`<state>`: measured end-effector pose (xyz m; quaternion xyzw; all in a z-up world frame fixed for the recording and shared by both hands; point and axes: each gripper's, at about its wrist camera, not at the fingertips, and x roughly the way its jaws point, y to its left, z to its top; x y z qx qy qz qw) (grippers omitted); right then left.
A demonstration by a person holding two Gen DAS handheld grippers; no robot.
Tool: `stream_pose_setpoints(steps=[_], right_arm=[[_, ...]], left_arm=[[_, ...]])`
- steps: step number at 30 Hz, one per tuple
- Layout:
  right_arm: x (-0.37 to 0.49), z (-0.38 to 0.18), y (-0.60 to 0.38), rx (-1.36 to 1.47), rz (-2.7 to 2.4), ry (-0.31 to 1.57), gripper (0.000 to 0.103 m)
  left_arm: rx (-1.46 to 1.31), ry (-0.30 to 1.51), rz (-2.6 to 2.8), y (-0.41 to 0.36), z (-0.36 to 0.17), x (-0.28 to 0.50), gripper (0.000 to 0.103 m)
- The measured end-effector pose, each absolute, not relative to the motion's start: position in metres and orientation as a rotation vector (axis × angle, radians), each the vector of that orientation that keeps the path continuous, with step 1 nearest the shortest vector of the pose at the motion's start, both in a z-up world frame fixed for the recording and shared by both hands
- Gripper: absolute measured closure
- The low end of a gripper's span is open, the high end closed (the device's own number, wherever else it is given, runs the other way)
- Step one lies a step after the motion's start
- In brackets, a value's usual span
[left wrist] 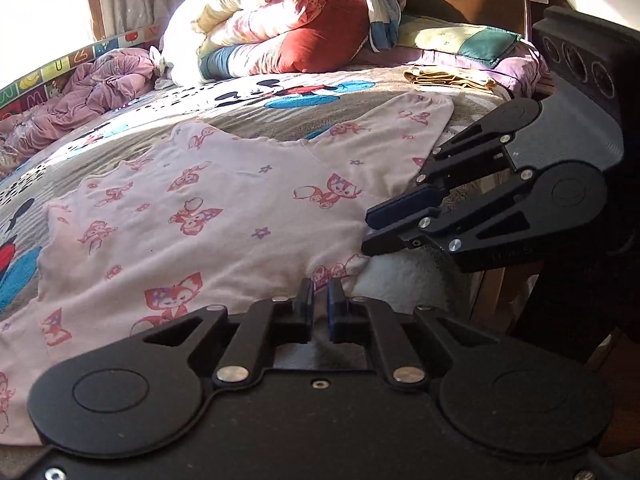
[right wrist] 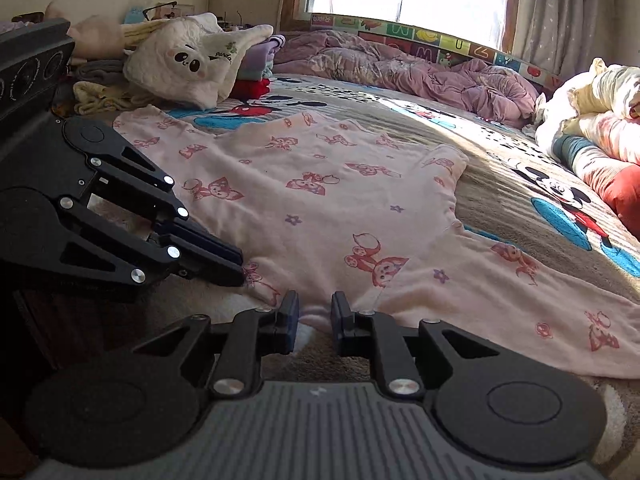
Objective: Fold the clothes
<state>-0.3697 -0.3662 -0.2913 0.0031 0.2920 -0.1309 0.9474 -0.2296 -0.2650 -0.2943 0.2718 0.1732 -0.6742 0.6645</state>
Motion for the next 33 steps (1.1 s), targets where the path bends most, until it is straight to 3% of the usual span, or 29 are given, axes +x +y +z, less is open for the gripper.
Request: stream_pose_setpoints(steps=[3,5,6,9,20,26,33], right_arm=[[-0.376,-0.287,-0.369,0.058,-0.266,0.589,0.084],[-0.379,-0.282,-0.371,0.054,-0.257,0.61,0.083],[-0.381,-0.28,-0.371,0.052,-0.255,0.62,0.081],[-0.392,-0.271,-0.379,0.116,-0.271,0.579,0.072],[-0.37,-0.245,-0.459,0.479,-0.39,0.438,0.071],[-0.324,-0.232,-0.527,0.585,-0.393,0.393,0.062],[-0.242,-0.242,-0.621,0.751,-0.396,0.399,0.062]], left_arm=[[0.657,0.445,-1.579,-0.248,-0.287,-0.219,0.095],[0.677,0.484,-1.616,-0.235,-0.281,-0.211,0.072],[0.67,0.481,-1.62,-0.227,-0.277,-0.207,0.069],[0.508,0.499,-1.523,-0.213,-0.262,-0.172,0.069],[-0.151,0.762,-1.117,-0.231,-0.24,-0.016,0.068],[-0.244,0.829,-1.04,-0.265,-0.235,0.027,0.068],[-0.339,0.948,-0.972,-0.313,-0.243,0.09,0.068]])
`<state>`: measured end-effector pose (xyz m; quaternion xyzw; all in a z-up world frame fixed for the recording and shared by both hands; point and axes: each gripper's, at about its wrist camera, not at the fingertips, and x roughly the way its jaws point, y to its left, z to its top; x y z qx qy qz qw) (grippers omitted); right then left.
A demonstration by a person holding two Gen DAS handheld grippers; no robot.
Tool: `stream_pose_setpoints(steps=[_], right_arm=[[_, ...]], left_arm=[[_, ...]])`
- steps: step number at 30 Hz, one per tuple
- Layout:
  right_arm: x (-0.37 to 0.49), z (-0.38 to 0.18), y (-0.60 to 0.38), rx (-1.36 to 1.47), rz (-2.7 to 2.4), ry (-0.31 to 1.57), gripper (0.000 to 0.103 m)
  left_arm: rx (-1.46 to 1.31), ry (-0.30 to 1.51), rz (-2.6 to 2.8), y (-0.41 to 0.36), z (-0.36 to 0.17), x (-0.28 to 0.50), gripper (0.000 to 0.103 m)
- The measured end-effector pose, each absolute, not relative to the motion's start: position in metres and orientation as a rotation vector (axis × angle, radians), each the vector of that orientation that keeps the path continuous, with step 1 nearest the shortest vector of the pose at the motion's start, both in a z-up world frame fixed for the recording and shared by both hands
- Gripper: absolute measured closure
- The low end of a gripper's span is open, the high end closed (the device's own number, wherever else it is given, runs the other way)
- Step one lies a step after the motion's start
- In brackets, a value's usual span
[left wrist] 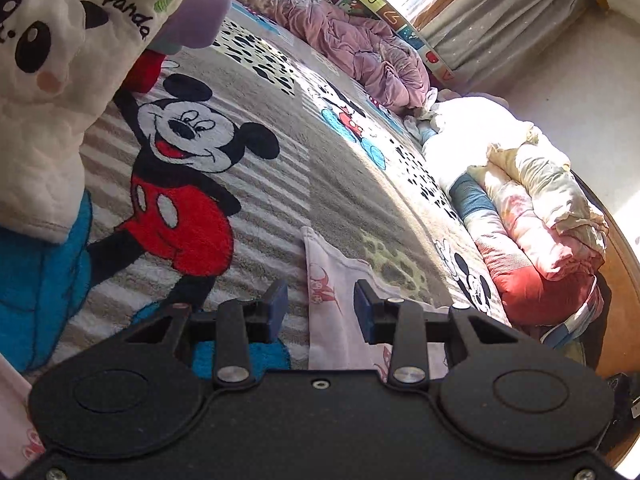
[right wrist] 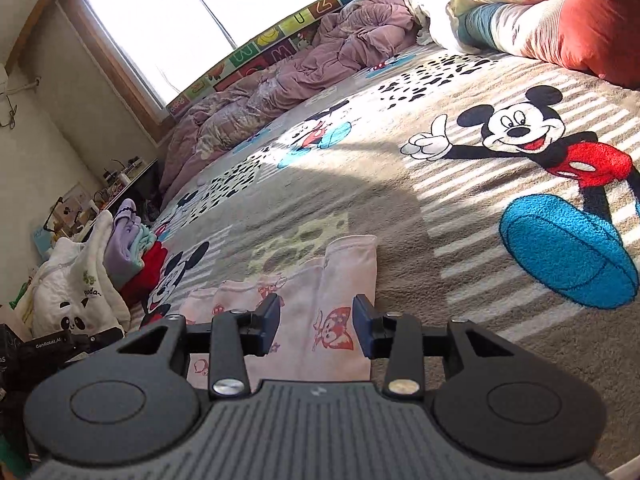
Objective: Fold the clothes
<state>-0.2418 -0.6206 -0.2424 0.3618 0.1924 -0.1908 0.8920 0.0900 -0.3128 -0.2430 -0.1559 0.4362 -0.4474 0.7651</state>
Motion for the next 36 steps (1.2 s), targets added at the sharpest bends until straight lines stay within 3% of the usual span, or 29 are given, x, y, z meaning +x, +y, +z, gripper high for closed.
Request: stream_pose_setpoints(steps=[8,19,22,23,24,25,26,30,36], right_arm=[[-0.192,-0.284,-0.686,0.872,-0.381,0.491,0.056],[-0.198,-0.309,-0.711,1.058,-0.301,0.374,0.055],[-0.196,-0.31,-0.71,1.065,-0.286,0.367,0.056],[-0.194,-0.31,-0.708,1.052,-0.283,0.369,0.061],[-0.192,-0.31,-0.707,1.048,-0.269,0.379,0.081],[-0.189,-0.311,-0.705,1.046,-0.253,0.388,0.093],[-0.189,-0.309,-0.702,1.03,-0.26,0.388,0.096],[-0.207,-0.279,-0.691,0.932,-0.295,0.282,0.096],[-0.179,-0.291,-0.677,0.692,-0.427,0.529,0.095]], left_arm=[[-0.307,1.086,-0.978,-0.365,-0.276,0.133,0.068],[-0.376,1.127,-1.034,-0.369,-0.284,0.146,0.069],[-0.354,1.106,-1.043,-0.374,-0.281,0.144,0.082],[-0.345,1.094,-1.055,-0.377,-0.281,0.141,0.093],[-0.329,1.065,-1.068,-0.378,-0.278,0.137,0.097],[-0.3,0.999,-1.084,-0.379,-0.272,0.131,0.102],[-0.275,0.945,-1.099,-0.378,-0.265,0.126,0.103],[-0.134,0.806,-1.101,-0.38,-0.244,0.114,0.103],[0.07,0.825,-0.987,-0.403,-0.274,0.108,0.099]])
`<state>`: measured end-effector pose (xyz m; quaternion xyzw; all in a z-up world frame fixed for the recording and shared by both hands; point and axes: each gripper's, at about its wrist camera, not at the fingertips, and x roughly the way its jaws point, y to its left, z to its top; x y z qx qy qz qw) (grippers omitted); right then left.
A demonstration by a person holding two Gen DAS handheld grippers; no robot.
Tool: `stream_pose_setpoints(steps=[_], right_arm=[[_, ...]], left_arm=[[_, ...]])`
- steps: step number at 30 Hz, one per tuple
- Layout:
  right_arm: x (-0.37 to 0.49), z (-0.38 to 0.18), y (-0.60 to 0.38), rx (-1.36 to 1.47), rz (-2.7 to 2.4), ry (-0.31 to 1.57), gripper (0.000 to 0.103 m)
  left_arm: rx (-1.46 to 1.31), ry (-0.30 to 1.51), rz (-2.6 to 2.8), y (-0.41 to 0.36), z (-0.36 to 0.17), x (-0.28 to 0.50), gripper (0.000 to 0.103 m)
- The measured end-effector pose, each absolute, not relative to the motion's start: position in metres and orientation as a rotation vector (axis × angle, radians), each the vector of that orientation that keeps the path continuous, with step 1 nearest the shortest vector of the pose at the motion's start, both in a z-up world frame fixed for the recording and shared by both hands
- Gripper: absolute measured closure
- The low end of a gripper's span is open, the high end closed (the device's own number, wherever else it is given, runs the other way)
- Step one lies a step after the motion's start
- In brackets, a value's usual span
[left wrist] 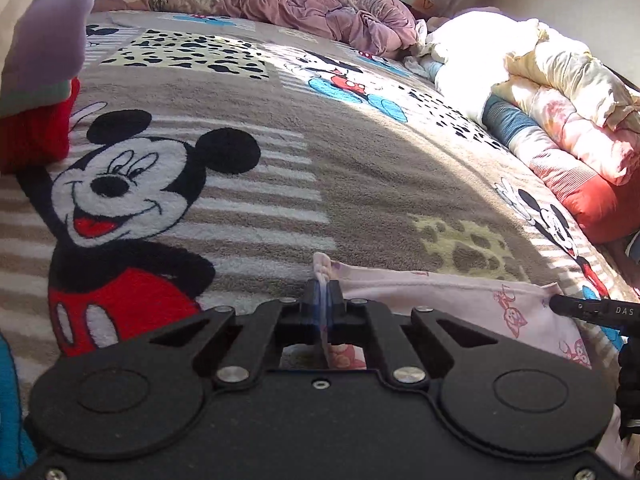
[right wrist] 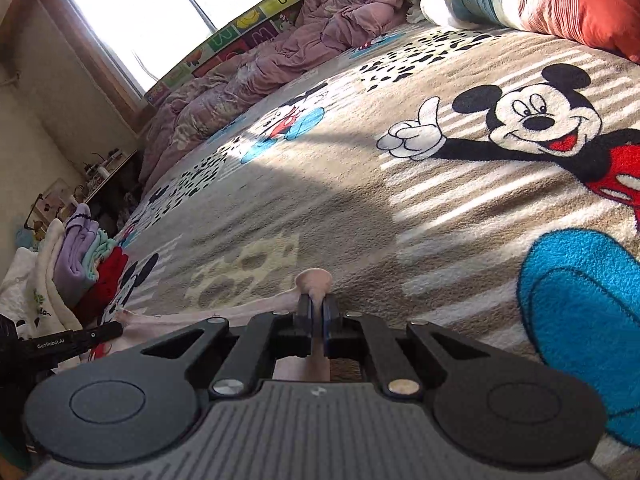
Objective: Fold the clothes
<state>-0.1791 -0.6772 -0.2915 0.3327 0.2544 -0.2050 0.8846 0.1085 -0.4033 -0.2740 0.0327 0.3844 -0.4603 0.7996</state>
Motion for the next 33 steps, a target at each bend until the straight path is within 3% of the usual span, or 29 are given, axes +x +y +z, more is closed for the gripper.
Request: stream_pose_setpoints(steps=[4,6,12,16,25,30,33], right_arm=[[-0.186,-0.285,-0.665,0.614,-0.492,0.509,0.082],[-0.191,-0.274,-0.659,0.539,-0.555,0.496,0.072],[-0.206,-0.243,-0.617,0.39,-0.44,0.466,0.076],[-0.188,-0.28,-0.609,0.356,-0.432,0.681,0.08],[-0.242,-0.213,-0.535,0.233,-0.41,0.503,0.078],[-0.254,-0.266,-0.509,0.225,-0.406,0.677,0.077],[-0.272,-0.27,-0.497,0.235,-0.431,0.61,0.077]], left_arm=[[0.053,0.802,-0.968,-0.394,-0.266,0.112,0.088],[0.053,0.776,-0.962,-0.39,-0.258,0.11,0.088],[0.031,0.756,-1.138,-0.384,-0.235,0.089,0.088],[0.28,0.79,-1.083,-0.399,-0.259,0.062,0.085],[0.326,0.61,-1.098,-0.355,-0.228,-0.004,0.085],[0.487,0.637,-1.042,-0.349,-0.269,-0.042,0.085],[0.448,0.582,-1.056,-0.333,-0.256,-0.06,0.085]])
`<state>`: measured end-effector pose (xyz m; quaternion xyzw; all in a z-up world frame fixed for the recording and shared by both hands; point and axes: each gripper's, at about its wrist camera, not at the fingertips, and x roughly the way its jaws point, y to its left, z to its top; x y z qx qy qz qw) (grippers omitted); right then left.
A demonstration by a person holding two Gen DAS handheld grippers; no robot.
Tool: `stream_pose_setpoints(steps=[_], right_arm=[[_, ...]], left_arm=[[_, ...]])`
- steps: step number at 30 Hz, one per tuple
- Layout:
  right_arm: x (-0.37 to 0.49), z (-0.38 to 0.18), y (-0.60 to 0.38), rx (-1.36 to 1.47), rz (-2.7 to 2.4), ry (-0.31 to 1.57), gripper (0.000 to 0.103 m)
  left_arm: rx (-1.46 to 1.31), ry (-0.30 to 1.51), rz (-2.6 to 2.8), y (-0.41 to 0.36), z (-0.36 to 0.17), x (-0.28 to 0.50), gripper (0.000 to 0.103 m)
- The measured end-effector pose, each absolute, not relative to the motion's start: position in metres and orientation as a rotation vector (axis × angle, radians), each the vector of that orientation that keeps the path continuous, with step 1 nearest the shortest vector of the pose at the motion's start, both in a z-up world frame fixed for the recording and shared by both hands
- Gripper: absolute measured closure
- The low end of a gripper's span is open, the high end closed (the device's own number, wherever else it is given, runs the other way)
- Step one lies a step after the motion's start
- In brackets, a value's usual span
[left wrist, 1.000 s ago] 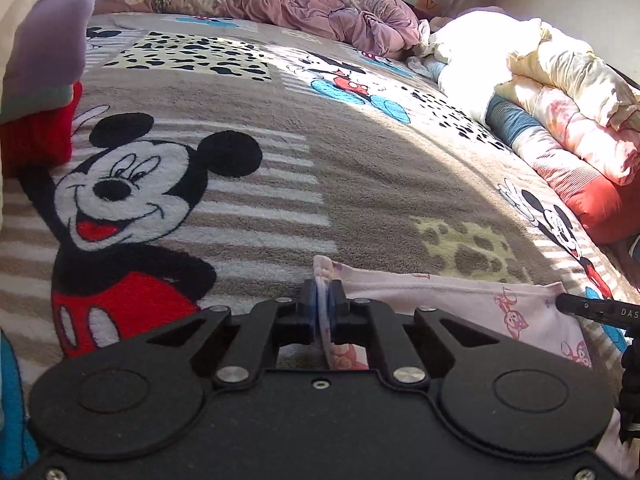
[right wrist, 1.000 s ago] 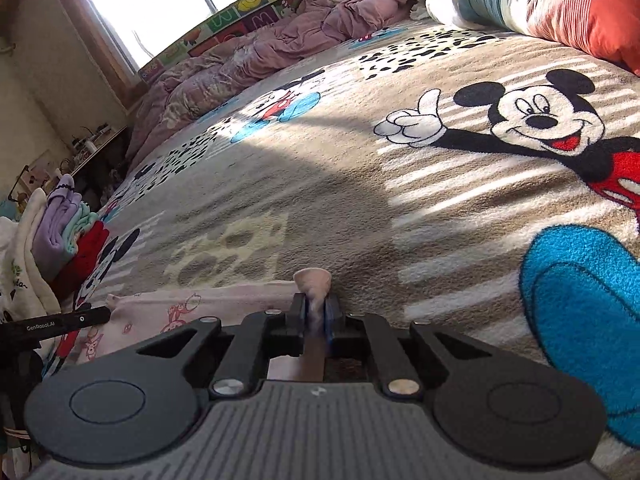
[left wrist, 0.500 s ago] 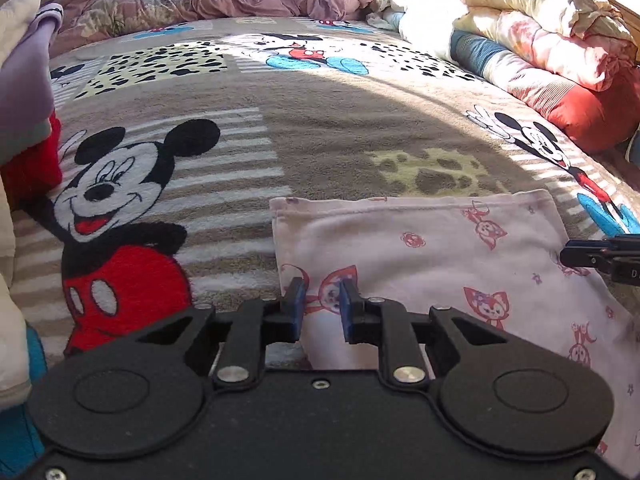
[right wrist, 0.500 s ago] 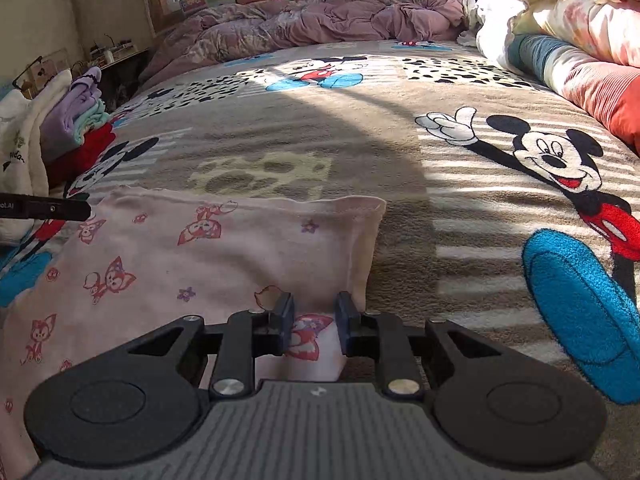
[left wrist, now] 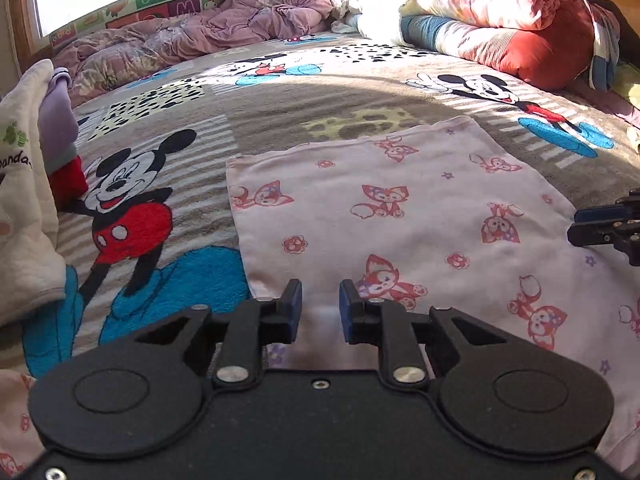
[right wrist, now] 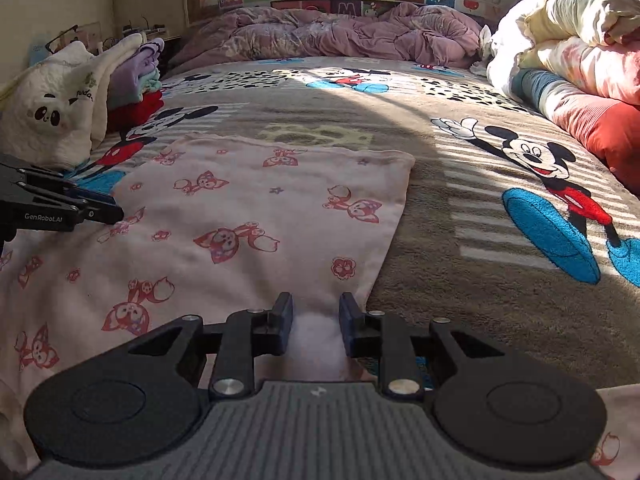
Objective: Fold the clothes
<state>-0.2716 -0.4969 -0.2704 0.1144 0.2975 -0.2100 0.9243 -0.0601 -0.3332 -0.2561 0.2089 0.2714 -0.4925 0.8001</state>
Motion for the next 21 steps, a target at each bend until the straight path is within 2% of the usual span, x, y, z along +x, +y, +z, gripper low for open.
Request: stream_pose_setpoints(steps=[2,3,5,8,11,14,16,21], right_arm=[[-0.281,-0.262,-0.487,0.236,-0.436,0.568,0.074],[-0.285,-0.258,-0.484,0.223,-0.44,0.55,0.065],[-0.283,-0.265,-0.489,0.252,-0.466,0.615,0.057],[-0.29,-0.268,-0.488,0.273,-0.501,0.618,0.063],[-0.306,-0.253,-0.457,0.19,-0.488,0.524,0.063],[-0.308,-0.262,-0.433,0.135,-0.437,0.581,0.063],[-0.308,-0.277,-0.42,0.11,-0.42,0.661,0.063],[-0.334,-0.268,-0.397,0.074,-0.451,0.594,0.062]], left_arm=[[0.43,0.567,-1.045,-0.323,-0.249,-0.07,0.085],[0.443,0.589,-1.027,-0.322,-0.255,-0.071,0.085],[0.461,0.634,-0.996,-0.32,-0.269,-0.07,0.085],[0.4,0.638,-0.972,-0.306,-0.265,-0.07,0.084],[0.357,0.573,-0.979,-0.29,-0.252,-0.081,0.084],[0.388,0.67,-0.976,-0.285,-0.272,-0.082,0.082],[0.379,0.65,-0.968,-0.276,-0.269,-0.087,0.082],[0.229,0.565,-0.855,-0.223,-0.241,-0.084,0.079]])
